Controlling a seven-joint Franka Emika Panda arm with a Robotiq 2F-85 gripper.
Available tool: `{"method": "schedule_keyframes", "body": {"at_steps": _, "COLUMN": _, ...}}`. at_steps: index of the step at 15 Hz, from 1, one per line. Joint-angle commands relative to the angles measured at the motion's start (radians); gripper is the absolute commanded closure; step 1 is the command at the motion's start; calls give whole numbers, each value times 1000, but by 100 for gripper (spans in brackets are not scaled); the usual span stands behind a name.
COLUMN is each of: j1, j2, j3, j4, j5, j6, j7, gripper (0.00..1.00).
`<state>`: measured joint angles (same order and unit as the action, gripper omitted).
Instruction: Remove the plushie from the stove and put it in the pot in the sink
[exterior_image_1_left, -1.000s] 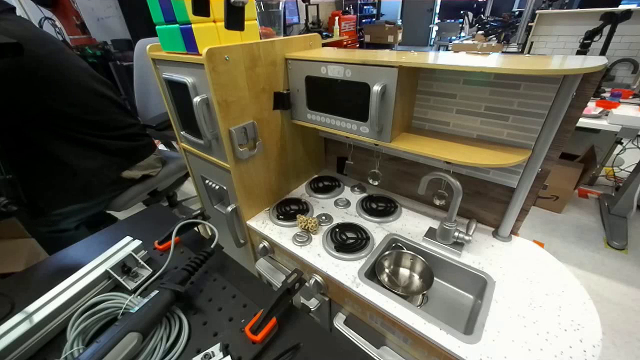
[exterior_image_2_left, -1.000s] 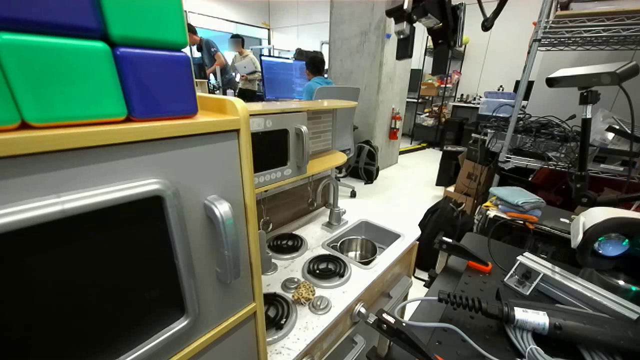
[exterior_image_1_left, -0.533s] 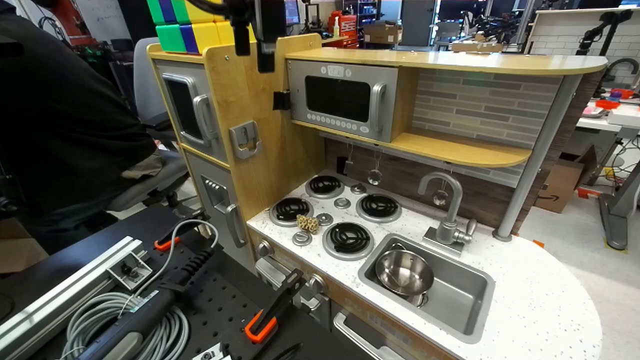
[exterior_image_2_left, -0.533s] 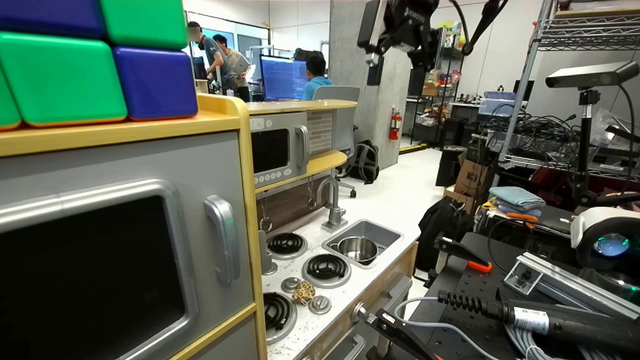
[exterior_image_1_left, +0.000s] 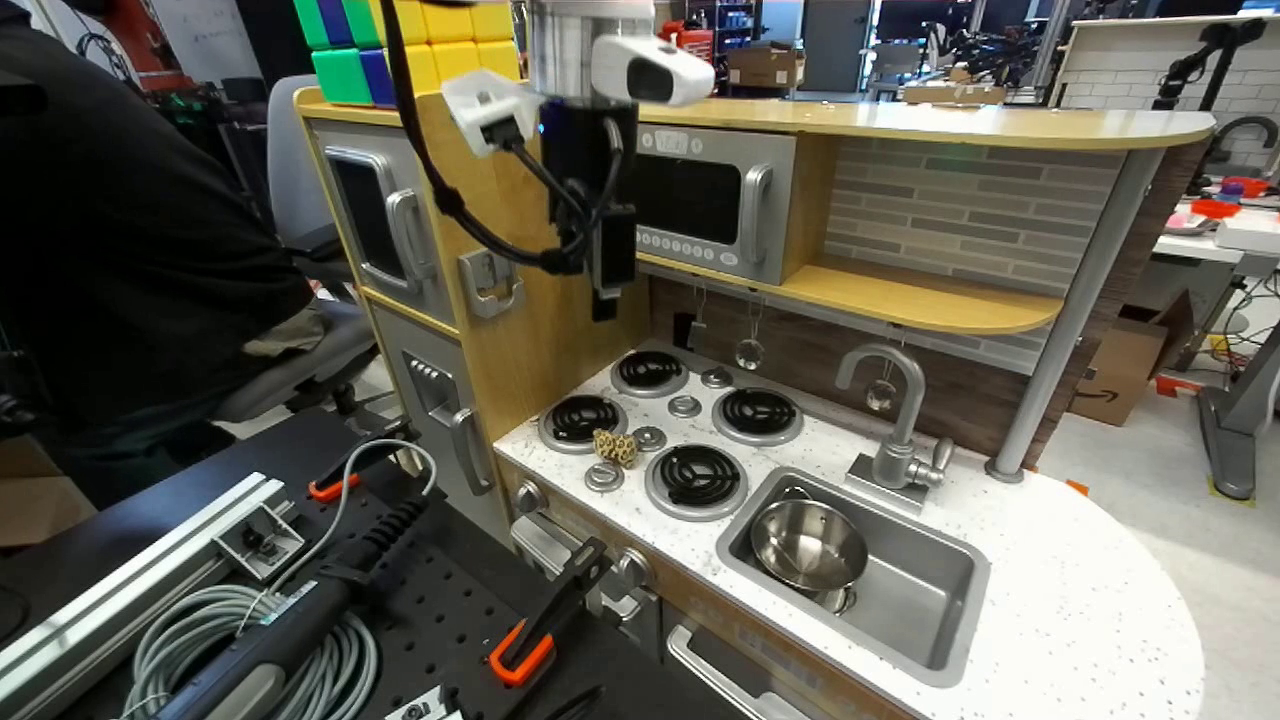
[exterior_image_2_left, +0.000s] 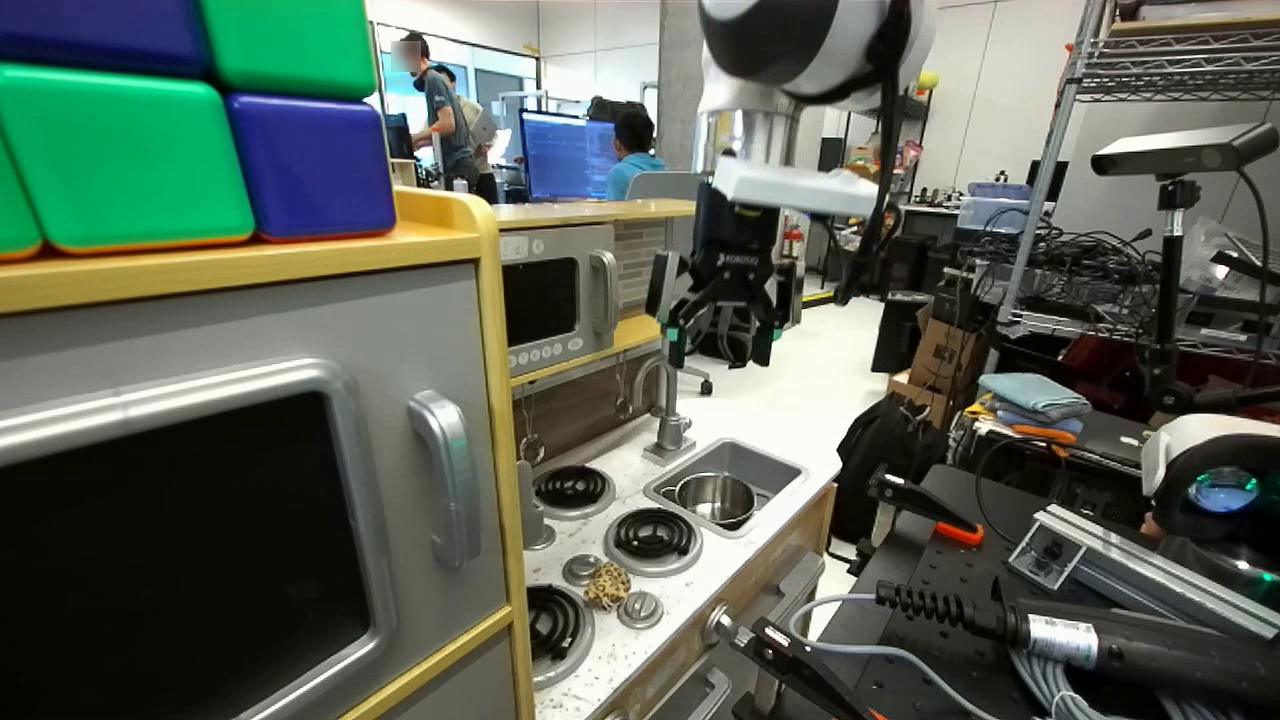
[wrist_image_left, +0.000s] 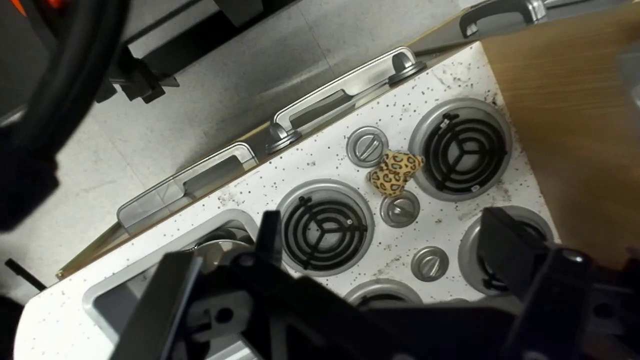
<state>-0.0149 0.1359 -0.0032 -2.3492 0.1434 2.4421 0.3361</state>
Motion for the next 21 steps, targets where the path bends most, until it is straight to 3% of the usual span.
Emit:
{"method": "schedule_keyframes", "body": {"at_steps": 1, "j1": 28, "j2": 189, "j3": -8, "j4": 101, "j5": -2, "j6": 117, "j7": 62, "gripper": 0}}
{"method": "schedule_keyframes", "body": {"at_steps": 2, "j1": 33, "j2": 216, "j3": -6, "j4": 117, "j5": 13, "j6": 131, "j7": 61, "gripper": 0}}
{"method": "schedule_keyframes", "body": {"at_steps": 3, "j1": 25, "j2": 146, "j3": -13, "j4": 57, "j5": 8, "j6": 99, "j7": 30, "gripper": 0}}
{"method": "schedule_keyframes", "body": {"at_steps": 9, "j1": 38, "j2": 191, "j3": -21, "j4": 71, "j5": -3, "j6": 144, "j7": 44, "gripper": 0}}
{"method": "schedule_keyframes", "body": {"at_steps": 12, "j1": 79, "j2": 283, "j3": -38, "j4": 99, "j5": -39, "j6": 215, "j7": 103, "gripper": 0}}
{"method": "schedule_keyframes", "body": {"at_steps": 21, "j1": 183, "j2": 612, "j3": -80, "j4": 344, "j5": 23, "j6": 184, "j7": 327, "gripper": 0}}
